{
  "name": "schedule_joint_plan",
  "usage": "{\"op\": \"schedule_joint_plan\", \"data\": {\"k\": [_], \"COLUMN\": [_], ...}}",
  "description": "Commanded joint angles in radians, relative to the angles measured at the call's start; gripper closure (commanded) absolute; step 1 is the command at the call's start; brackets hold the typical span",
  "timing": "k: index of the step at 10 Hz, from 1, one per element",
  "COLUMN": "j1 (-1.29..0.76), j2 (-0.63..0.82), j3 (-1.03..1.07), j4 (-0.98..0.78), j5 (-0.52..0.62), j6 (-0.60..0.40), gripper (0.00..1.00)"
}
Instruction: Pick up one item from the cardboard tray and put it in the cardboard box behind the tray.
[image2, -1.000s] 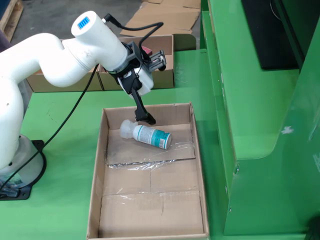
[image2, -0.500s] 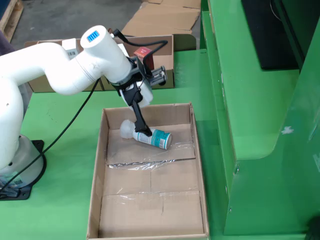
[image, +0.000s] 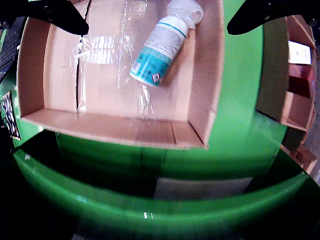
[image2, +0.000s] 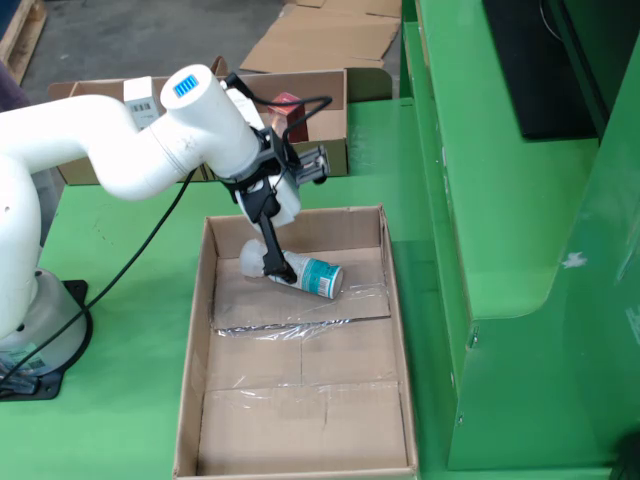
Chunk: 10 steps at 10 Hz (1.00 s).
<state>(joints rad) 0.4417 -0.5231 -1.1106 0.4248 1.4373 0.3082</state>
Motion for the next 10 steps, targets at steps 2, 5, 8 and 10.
{"op": "schedule_joint_plan", "data": {"k": [2, 5, 8, 10], "j1": [-0.02, -0.039, -0.042, -0.041], "j2": [0.02, -0.023, -0.021, -0.024], "j3": [-0.055, -0.068, -0.139, -0.161], "j4": [0.069, 0.115, 0.189, 0.217], "j5": [0.009, 0.016, 0.019, 0.013], "j6": [0.003, -0.008, -0.009, -0.013], "gripper": [0.0, 0.0, 0.0, 0.0]}}
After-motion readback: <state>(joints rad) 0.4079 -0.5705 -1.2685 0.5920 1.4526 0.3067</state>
